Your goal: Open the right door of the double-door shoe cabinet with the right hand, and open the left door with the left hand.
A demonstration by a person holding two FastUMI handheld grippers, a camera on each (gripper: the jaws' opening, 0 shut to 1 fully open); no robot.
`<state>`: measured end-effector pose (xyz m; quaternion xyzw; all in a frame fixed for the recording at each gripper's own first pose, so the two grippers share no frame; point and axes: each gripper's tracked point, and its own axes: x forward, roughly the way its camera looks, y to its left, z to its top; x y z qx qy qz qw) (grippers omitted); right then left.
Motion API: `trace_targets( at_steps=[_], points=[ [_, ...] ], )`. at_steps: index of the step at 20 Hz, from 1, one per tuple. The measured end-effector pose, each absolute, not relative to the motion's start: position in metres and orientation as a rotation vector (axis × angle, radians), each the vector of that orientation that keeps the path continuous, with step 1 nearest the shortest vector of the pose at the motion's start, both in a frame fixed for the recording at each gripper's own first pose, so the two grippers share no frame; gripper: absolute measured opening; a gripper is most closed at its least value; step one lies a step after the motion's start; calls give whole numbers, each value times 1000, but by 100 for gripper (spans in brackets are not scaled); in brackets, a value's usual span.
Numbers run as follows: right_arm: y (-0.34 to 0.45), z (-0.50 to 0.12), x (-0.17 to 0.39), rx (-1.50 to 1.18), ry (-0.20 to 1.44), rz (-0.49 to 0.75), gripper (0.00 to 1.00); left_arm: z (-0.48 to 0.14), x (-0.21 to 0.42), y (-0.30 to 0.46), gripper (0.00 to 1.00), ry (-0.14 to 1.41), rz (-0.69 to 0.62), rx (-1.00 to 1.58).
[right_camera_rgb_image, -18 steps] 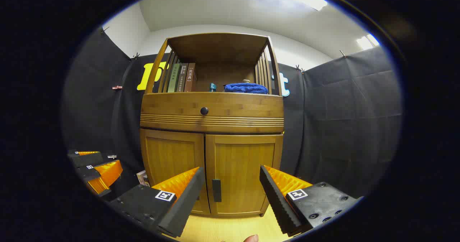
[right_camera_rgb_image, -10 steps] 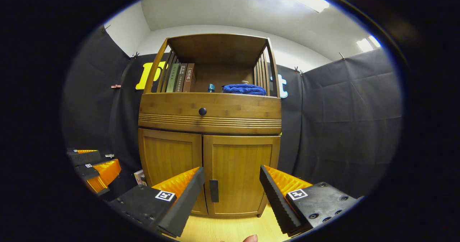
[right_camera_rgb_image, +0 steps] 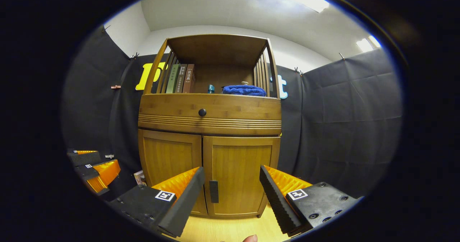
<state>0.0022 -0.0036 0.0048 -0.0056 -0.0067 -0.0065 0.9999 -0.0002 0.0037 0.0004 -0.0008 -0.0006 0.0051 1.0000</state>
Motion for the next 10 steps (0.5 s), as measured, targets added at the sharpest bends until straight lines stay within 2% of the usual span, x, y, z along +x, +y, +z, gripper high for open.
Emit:
trace_targets(
  at_steps=[2, 3, 10],
  points=[
    [-4, 4, 2, -10, -10, -13, 97, 1, 0, 4, 94, -2, 13, 1],
    [-5, 4, 2, -9, -10, -14, 97, 1, 0, 5, 92, -3, 14, 2],
    [1, -15, 10, 11, 22, 11, 97, 0, -1, 7, 92, -3, 23, 3]
  ],
)
